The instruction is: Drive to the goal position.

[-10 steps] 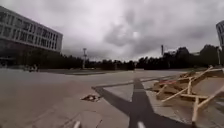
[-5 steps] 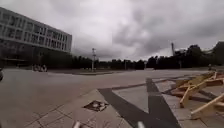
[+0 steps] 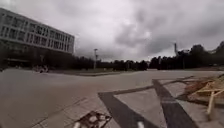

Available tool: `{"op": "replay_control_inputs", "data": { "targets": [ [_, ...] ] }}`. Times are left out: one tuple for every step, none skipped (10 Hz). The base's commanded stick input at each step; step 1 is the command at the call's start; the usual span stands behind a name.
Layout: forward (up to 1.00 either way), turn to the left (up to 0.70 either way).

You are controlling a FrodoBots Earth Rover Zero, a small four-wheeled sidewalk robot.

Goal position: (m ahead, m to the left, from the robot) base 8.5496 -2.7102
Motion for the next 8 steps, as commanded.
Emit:
{"op": "replay_control_inputs", "data": {
  "targets": [
    [0.97,0.0],
    [0.97,0.0],
    [0.97,0.0],
    [0.97,0.0],
    [0.97,0.0],
    [0.97,0.0],
    [0.97,0.0],
    [0.97,0.0]
  ]
}}
